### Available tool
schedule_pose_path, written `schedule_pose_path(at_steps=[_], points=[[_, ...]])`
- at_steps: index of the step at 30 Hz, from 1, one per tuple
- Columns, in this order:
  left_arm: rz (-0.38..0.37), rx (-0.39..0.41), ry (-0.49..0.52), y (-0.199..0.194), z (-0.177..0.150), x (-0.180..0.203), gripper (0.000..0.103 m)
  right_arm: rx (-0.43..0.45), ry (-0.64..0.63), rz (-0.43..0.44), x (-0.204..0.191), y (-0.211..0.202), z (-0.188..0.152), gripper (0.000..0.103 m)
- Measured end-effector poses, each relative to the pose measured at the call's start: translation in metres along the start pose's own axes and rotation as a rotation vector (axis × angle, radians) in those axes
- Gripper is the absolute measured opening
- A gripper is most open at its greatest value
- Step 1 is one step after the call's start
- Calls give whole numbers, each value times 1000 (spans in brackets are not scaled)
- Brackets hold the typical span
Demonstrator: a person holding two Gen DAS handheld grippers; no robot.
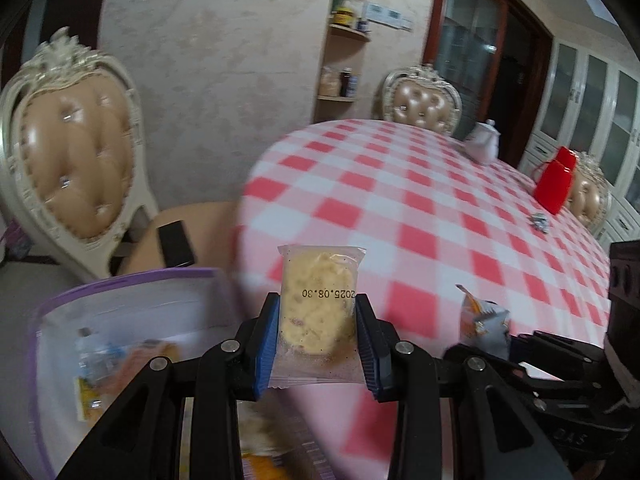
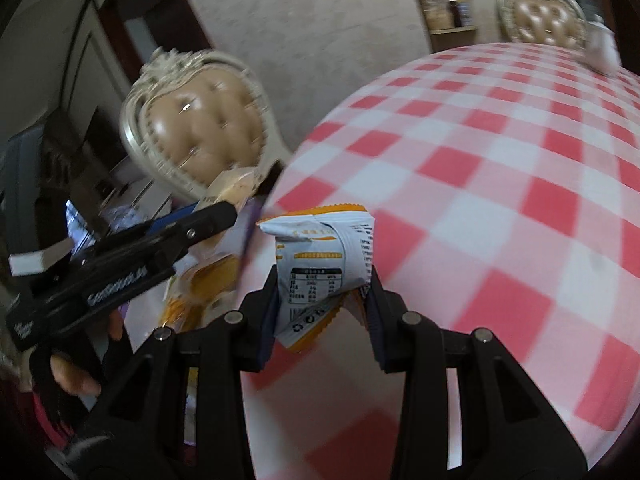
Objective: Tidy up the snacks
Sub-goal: 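Carry the cake bag and white-orange snack bag to the white box, then open both tools to drop the snacks into the box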
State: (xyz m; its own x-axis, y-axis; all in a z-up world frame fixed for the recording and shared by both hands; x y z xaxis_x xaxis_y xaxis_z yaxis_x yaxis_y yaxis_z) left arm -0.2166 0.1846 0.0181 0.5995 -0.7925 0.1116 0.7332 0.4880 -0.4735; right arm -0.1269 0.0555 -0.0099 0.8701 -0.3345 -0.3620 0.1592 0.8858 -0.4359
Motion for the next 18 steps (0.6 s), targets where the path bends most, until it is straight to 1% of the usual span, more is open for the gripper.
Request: schedule_pose_path(at_steps=[5,8,11,13,15,16,17,18], points=[[68,-6,-22,-9,-5,-39,37,-57,-70,77,-36,13,-13,42],[101,-6,-32,-12,-5,-55,37,-104,-132,127,-62,21,-26,42],[152,-5,-60,-16,-3,-77,37,-157,-203,186,-91,29,-42,42],[191,-5,-77,-18,-1,-87,37,-188,-248,226,-109,33,-52,44],[239,4,-96,-21,1,-96,39,-205,-288,256,-120,33,-59,49],[263,12,-105,-23,3,-98,41,-206,-313,263,-124,32,-60,54],[281,23,-106,-25,5,-98,49,-193,-333,258,-124,28,-59,60],[293,38,-99,-26,7,-95,62,-180,-343,251,-123,26,-57,62]])
Point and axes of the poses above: each gripper's, at about its wrist camera, not at the fingertips, and y roughly the way its jaws point, x to its right, z to its top, the point moved 5 cm from there along y, roughly the way its jaws point, and after that the axes turned 12 degrees about x, right-handed, at the moved point
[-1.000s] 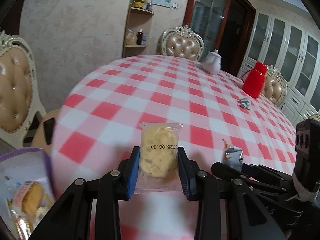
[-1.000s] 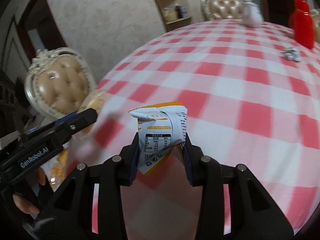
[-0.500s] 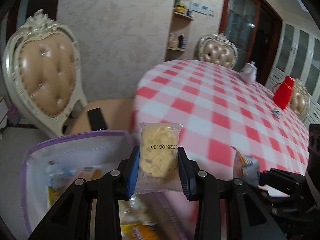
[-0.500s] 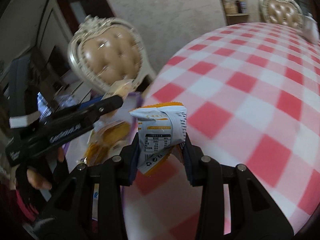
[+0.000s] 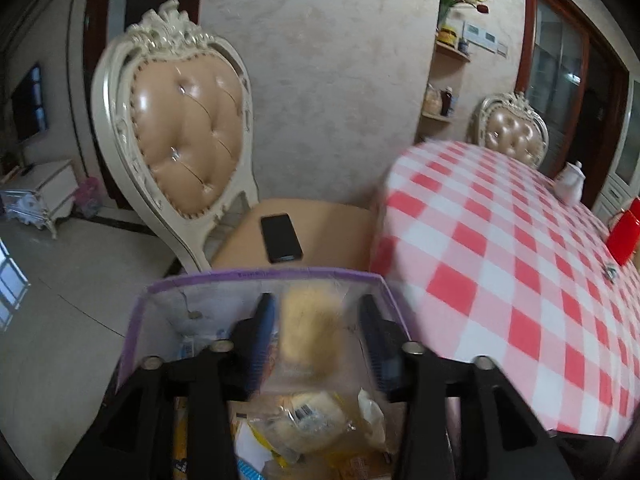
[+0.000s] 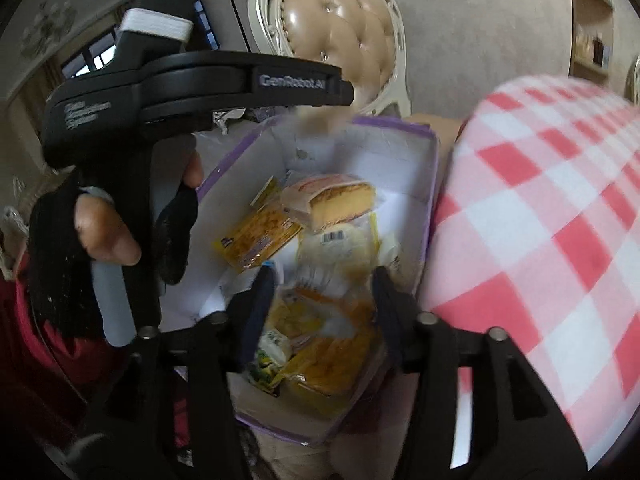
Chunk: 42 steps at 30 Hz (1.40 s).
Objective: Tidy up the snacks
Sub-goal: 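Open both tools to drop the snacks into the box, then move both tools back to the last snacks on the table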
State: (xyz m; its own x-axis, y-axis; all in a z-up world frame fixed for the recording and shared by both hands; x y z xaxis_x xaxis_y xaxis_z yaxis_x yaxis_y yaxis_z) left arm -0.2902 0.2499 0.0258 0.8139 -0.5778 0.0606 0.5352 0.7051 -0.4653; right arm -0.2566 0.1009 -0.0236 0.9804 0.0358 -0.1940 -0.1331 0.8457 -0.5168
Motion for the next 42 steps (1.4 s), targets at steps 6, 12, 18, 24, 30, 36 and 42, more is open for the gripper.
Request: schedule_pose_path(at_steps=[6,12,18,24,30,36,42], points=[[-59,28,99,0,2,61,76,77,73,-80,51,-41,6,64],[-207,-15,192,15,0,169,78,120,171,-283,141,-108,-12,65],[-538,-115,227,26,-16,331,80,202,403,-551,258,-198,-48,66],[-764,-188,162,52,-21,482,80,316,612,-795,342,-289,-81,66],[-865,-182,145,90,-39,540,80,256,722,-940,418,-323,-112,66],[-799,-153,-93,115,-11,493,80,248,807,-953,493,-303,-91,62],[-711,-140,-286,138,3,458,80,288,905,-977,543,-265,-64,49]])
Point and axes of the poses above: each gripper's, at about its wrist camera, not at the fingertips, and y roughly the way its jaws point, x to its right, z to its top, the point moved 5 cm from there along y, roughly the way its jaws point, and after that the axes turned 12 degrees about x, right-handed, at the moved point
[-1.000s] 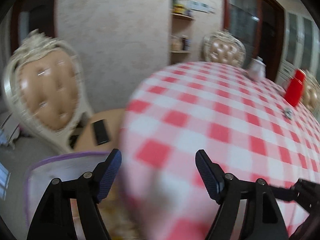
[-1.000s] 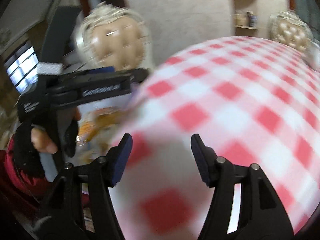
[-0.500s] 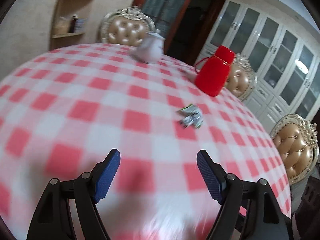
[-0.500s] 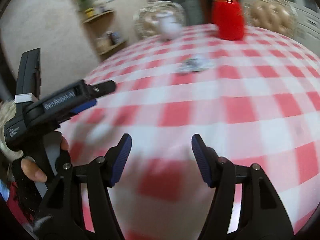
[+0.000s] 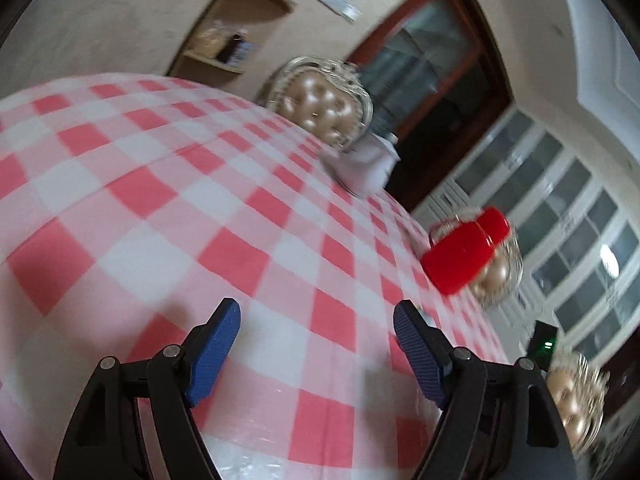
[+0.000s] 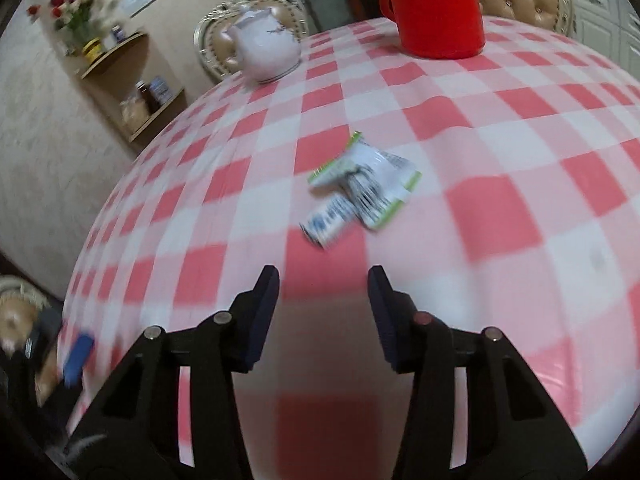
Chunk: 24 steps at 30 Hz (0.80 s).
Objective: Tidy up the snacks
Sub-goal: 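Move both tools back to the last snacks on the table, then grasp the small white-blue bottle with the right tool while the left grasps the green-white wrapper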
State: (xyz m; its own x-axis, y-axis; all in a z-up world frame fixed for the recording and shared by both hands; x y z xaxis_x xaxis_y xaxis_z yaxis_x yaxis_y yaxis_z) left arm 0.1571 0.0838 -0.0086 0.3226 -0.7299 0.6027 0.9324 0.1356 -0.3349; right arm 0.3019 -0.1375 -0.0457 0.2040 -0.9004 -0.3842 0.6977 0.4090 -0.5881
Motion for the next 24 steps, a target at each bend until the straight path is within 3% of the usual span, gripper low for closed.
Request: schedule_pose_path(at_steps=[3,5,7,9,10,11,14,18,22,24], points=[[10,-20,-47,6,1,-8,80,15,35,-68,-6,10,8,48],[12,-29,-62,7,1,-11,81,20,45,-148,-7,18,13,41],[11,-38,-71,7,0,-13,81,11,27,-230,-11,23,16,41],[11,-42,-72,8,-1,-13,81,2,-43,-314,-19,29,16,35],[9,-44,-73,7,-1,-13,81,0,-95,-354,-23,31,15,23],[8,-53,-70,8,-2,-13,81,2,-141,-378,-26,31,12,23],[11,-70,-57,7,-5,-14,81,19,-236,-337,-28,18,3,23],[2,-94,-33,9,-10,-10,81,78,-217,-139,-8,-50,-16,23],[-25,-140,33,15,-22,5,81,121,-204,-60,30,-122,-43,23],[-50,-155,109,18,-29,22,81,147,-180,-66,49,-147,-53,23]])
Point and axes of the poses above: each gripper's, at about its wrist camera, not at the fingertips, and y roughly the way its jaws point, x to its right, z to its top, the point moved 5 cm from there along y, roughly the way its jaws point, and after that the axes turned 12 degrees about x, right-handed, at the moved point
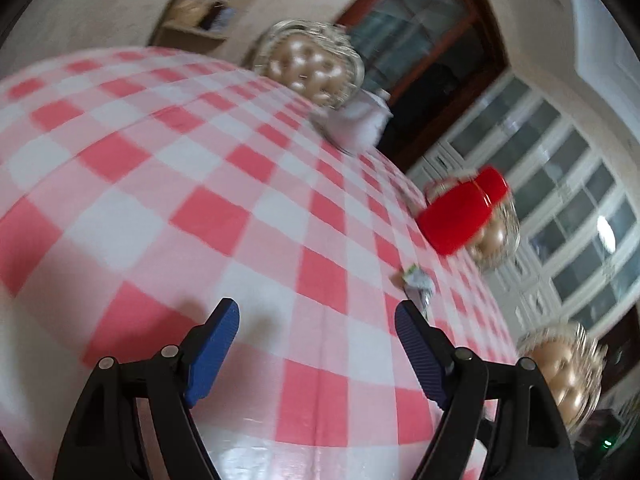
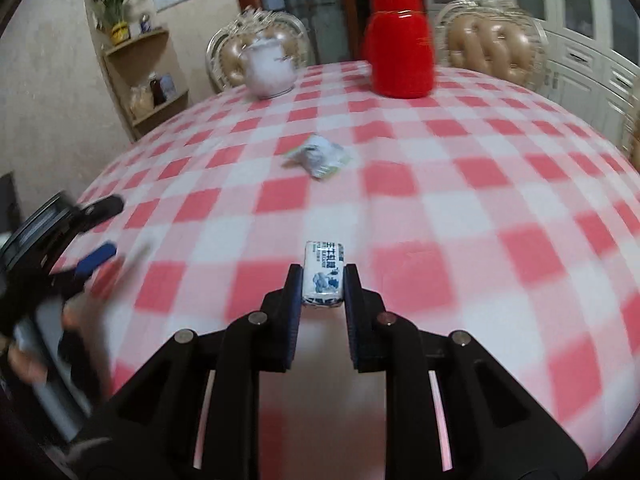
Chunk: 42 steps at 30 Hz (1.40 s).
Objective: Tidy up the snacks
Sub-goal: 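Grasp the small white-blue bottle with the right tool while the left grasps the green-white wrapper, then carry the bottle and green-white wrapper to the white box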
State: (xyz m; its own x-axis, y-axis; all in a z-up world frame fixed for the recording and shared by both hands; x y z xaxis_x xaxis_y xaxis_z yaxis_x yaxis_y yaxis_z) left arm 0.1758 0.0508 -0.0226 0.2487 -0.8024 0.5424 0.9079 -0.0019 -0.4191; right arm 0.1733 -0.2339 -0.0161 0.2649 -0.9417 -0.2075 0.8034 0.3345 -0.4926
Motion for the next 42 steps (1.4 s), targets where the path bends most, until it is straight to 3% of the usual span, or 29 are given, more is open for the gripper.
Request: schedule_pose_path(at_steps=[6,11,13,15,18,20,22,23,26,30,36,42], points=[[-36,-114,156,22,-37,55,82,22,178,-11,45,-21,-9,23],[-25,-142,156,72,-44,109,82,47,309,-34,70,-16,-8,23],[22,-125,282,100,-39,136,83,67,342,-52,80,-19,-7,23],[23,-200,490,138,-45,161,83,72,354,-62,84,-19,-6,23],[52,-257,775,172,-57,173,83,63,372,-64,85,-17,-6,23],[25,-284,873,187,-63,172,84,53,385,-47,83,-15,-6,23],[-57,-306,833,193,-60,168,69,47,384,-38,81,-14,-7,24],[-99,-334,792,194,-61,165,47,47,380,-38,80,-14,-7,23],[-129,-311,756,178,-61,163,42,47,389,-39,82,-14,-8,24],[-143,-230,761,122,-69,157,42,48,386,-39,82,-14,-8,23],[-109,-119,533,16,-51,103,42,46,385,-23,82,-15,-8,23],[-58,-28,408,-68,-39,51,42,44,348,25,66,-15,-8,23]])
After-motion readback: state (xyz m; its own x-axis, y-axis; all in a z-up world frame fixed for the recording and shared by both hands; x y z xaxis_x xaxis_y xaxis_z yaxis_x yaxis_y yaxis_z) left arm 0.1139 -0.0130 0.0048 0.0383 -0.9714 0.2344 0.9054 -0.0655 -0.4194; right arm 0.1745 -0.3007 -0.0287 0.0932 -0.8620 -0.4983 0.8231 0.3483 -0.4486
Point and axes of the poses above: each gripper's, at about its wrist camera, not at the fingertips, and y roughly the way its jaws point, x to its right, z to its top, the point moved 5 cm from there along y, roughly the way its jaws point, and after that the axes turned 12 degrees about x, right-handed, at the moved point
